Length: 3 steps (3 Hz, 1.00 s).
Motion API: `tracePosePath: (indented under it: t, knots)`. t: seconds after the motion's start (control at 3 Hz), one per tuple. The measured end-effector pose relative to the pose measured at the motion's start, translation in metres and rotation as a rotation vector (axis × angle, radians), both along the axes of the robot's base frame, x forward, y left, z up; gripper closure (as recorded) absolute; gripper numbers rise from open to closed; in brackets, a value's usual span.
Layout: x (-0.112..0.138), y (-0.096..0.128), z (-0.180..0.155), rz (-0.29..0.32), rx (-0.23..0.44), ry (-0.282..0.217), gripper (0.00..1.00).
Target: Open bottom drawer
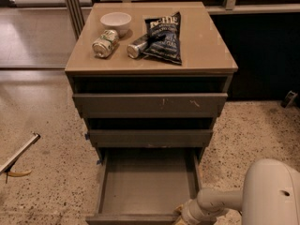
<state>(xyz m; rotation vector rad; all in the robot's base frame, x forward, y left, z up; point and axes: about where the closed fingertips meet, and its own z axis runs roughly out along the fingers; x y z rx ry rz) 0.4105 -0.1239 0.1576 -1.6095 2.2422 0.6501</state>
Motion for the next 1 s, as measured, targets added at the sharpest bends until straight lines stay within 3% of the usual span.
tracePosePath:
  t: [0.67,1.0]
  knots:
    - [0.0,0.0,0.0,0.0,0.0,0.0,0.14]
    - [-0.0002,0.0002,-0.0001,0.0,0.0,0.0,0.0]
